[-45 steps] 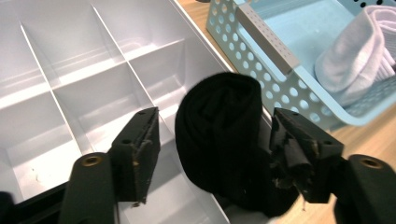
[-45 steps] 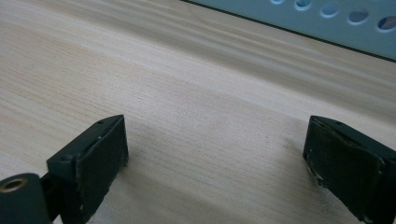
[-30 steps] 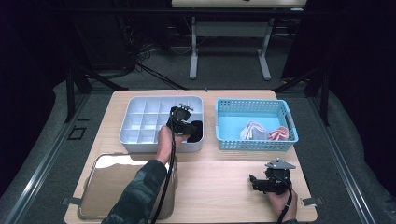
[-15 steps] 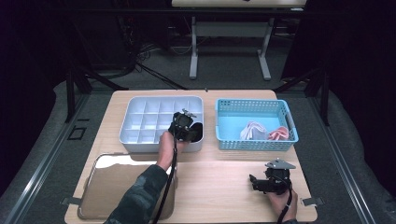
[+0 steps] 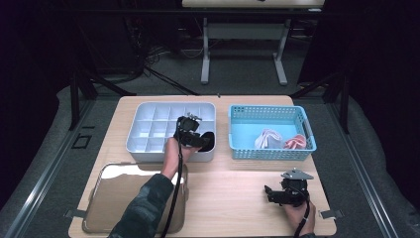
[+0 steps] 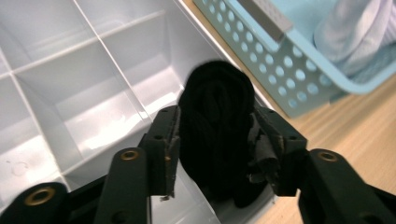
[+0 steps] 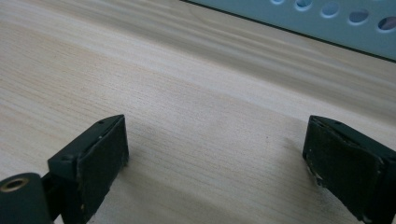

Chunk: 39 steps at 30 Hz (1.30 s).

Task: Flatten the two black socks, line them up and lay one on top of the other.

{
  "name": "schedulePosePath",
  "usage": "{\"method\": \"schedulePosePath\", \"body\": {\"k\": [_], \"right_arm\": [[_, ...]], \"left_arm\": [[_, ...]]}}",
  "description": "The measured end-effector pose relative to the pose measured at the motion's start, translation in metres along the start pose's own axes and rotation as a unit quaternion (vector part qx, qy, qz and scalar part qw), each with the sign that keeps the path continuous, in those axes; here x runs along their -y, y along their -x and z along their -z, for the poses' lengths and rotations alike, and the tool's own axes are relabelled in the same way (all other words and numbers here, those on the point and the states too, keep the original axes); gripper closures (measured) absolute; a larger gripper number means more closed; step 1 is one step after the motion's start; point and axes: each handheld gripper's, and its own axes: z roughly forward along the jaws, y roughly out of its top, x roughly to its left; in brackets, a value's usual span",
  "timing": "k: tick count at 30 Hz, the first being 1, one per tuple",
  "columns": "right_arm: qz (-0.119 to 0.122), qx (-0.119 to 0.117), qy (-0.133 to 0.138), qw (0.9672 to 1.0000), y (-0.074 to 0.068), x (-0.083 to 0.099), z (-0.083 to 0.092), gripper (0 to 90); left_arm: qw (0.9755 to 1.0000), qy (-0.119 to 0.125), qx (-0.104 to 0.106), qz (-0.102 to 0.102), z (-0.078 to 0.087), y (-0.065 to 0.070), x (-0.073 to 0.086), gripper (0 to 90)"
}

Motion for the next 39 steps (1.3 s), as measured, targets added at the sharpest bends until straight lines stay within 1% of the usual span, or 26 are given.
{"method": "schedulePosePath", "body": {"k": [2, 3, 5, 6, 7, 8, 10, 13, 19, 27, 36, 39], "right_arm": [[0.000, 0.000, 0.000, 1.0000, 0.000, 0.000, 0.000, 6.3], [0.000, 0.000, 0.000, 1.0000, 0.000, 0.000, 0.000, 6.3], [0.000, 0.000, 0.000, 1.0000, 0.000, 0.000, 0.000, 6.3], [0.000, 0.000, 0.000, 1.0000, 0.000, 0.000, 0.000, 6.3], [0.000, -0.001, 0.000, 1.0000, 0.000, 0.000, 0.000, 6.3], [0.000, -0.001, 0.000, 1.0000, 0.000, 0.000, 0.000, 6.4], [0.000, -0.001, 0.000, 1.0000, 0.000, 0.000, 0.000, 6.5], [0.001, -0.001, 0.000, 1.0000, 0.000, 0.000, 0.000, 6.5], [0.000, -0.001, 0.000, 1.0000, 0.000, 0.000, 0.000, 6.5], [0.000, 0.000, 0.000, 1.0000, 0.000, 0.000, 0.000, 6.5], [0.000, 0.000, 0.000, 1.0000, 0.000, 0.000, 0.000, 6.5], [0.001, -0.001, 0.000, 1.0000, 0.000, 0.000, 0.000, 6.6]], "left_arm": [[1.0000, -0.004, 0.002, 0.004, -0.002, -0.002, -0.004, 50.8], [0.9999, -0.013, 0.005, 0.004, -0.004, -0.003, -0.006, 51.0], [0.9993, -0.031, 0.019, 0.011, -0.010, -0.005, -0.007, 53.2], [0.9990, -0.038, 0.021, 0.011, -0.013, -0.005, -0.007, 55.9], [0.9987, -0.041, 0.028, 0.013, -0.014, -0.005, -0.006, 59.0], [0.9987, -0.040, 0.028, 0.016, -0.015, -0.004, -0.005, 62.0], [0.9987, -0.039, 0.028, 0.015, -0.016, -0.003, -0.004, 69.8], [0.9989, -0.038, 0.027, 0.009, -0.016, 0.000, -0.001, 73.2], [0.9989, -0.037, 0.027, 0.005, -0.015, 0.004, 0.004, 75.4], [0.9984, -0.039, 0.038, 0.014, -0.018, 0.006, 0.013, 76.0], [0.9989, -0.036, 0.030, 0.001, -0.020, 0.009, 0.013, 75.8], [0.9990, -0.030, 0.032, 0.005, -0.018, 0.008, 0.013, 72.6]]}}
